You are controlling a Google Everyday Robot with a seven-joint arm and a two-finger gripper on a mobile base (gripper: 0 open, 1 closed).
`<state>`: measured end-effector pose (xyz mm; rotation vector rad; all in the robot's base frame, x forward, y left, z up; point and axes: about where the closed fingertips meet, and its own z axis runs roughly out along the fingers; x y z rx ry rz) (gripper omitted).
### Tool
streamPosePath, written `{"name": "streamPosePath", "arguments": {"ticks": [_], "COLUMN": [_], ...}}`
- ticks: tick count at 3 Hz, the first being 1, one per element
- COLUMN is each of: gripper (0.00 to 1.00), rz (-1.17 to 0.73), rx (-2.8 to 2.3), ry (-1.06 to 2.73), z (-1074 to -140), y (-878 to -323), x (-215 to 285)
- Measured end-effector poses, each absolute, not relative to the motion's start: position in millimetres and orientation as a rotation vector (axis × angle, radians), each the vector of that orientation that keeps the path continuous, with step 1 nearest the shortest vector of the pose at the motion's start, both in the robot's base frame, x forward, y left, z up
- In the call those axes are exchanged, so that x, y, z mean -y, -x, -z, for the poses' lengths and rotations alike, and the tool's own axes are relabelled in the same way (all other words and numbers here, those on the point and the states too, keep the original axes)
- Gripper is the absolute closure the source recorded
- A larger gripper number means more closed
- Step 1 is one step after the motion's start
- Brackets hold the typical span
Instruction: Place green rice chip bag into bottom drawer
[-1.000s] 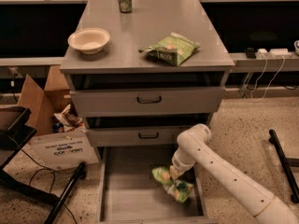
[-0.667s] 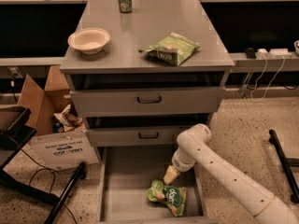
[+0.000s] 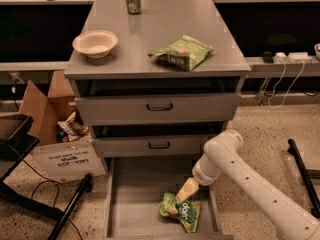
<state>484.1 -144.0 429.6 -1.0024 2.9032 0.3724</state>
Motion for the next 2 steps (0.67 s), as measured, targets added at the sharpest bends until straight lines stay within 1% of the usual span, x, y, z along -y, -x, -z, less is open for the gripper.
{"name": "streamPosePath", "arguments": {"ticks": [1,2], "gripper": [0.0,0.0], "rz": [-0.391,-0.363], "rx": [-2.834,-2.724], "ry": [0.932,0.734], "z": [-484,-535], "y": [-447,-404], "x": [161,185]}}
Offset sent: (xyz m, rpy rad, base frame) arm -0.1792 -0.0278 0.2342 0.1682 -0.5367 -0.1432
